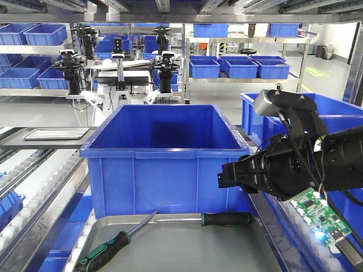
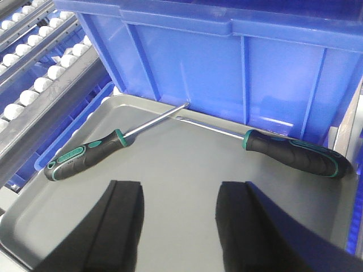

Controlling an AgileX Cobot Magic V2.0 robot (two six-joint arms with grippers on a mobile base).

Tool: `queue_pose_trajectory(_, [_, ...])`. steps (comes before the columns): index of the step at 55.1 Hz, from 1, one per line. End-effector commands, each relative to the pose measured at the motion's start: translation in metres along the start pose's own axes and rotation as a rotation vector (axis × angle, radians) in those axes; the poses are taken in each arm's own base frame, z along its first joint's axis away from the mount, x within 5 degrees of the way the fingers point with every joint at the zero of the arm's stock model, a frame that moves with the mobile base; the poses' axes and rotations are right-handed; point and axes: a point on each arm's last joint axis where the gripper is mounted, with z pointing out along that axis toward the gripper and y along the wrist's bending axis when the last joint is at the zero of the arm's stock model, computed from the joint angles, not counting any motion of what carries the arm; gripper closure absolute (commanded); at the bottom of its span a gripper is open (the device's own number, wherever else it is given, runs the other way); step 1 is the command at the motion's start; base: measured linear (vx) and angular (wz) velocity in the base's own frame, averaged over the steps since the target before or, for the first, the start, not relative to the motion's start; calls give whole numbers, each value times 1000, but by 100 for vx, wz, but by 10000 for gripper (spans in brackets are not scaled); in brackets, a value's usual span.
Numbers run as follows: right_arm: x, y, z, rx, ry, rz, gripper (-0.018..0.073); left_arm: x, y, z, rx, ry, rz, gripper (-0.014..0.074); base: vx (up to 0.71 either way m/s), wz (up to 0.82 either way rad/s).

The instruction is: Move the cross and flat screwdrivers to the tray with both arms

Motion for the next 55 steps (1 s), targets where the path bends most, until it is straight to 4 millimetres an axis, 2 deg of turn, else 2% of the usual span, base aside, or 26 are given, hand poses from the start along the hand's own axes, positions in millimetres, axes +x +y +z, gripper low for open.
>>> queue_pose_trajectory(1, [-15, 7, -20, -14, -124, -9, 176, -15, -1, -2, 2, -105, -14, 603, 0, 0])
queue_pose_trajectory(15, [-10, 6, -21, -12, -122, -7, 176, -15, -1, -2, 2, -105, -14, 603, 0, 0])
queue_pose_trajectory(19, [-2, 5, -31, 9, -164, -24, 178, -15, -1, -2, 2, -105, -14, 603, 0, 0])
queue_pose_trajectory(23, [14, 2, -42, 32, -217, -31, 190, -15, -1, -2, 2, -105, -14, 603, 0, 0])
queue_pose_trajectory(29, [53, -3, -67, 64, -343, -41, 229, -15, -1, -2, 2, -105, -14, 603, 0, 0])
queue_pose_trajectory(30, [62, -3, -77, 67, -374, -49, 238, -15, -1, -2, 2, -105, -14, 603, 0, 0])
queue_pose_trajectory(31, [68, -4, -76, 74, -374, -52, 245, -15, -1, -2, 2, -105, -14, 603, 0, 0])
queue_pose_trajectory(39, [136, -19, -115, 199, -488, -149, 339, -15, -1, -2, 2, -105, -14, 603, 0, 0])
queue_pose_trajectory(47, [209, -37, -129, 380, -574, -180, 435, -15, -1, -2, 2, -105, -14, 603, 0, 0])
queue_pose_trajectory(55, [268, -51, -112, 453, -621, -140, 528, -15, -1, -2, 2, -105, -14, 603, 0, 0])
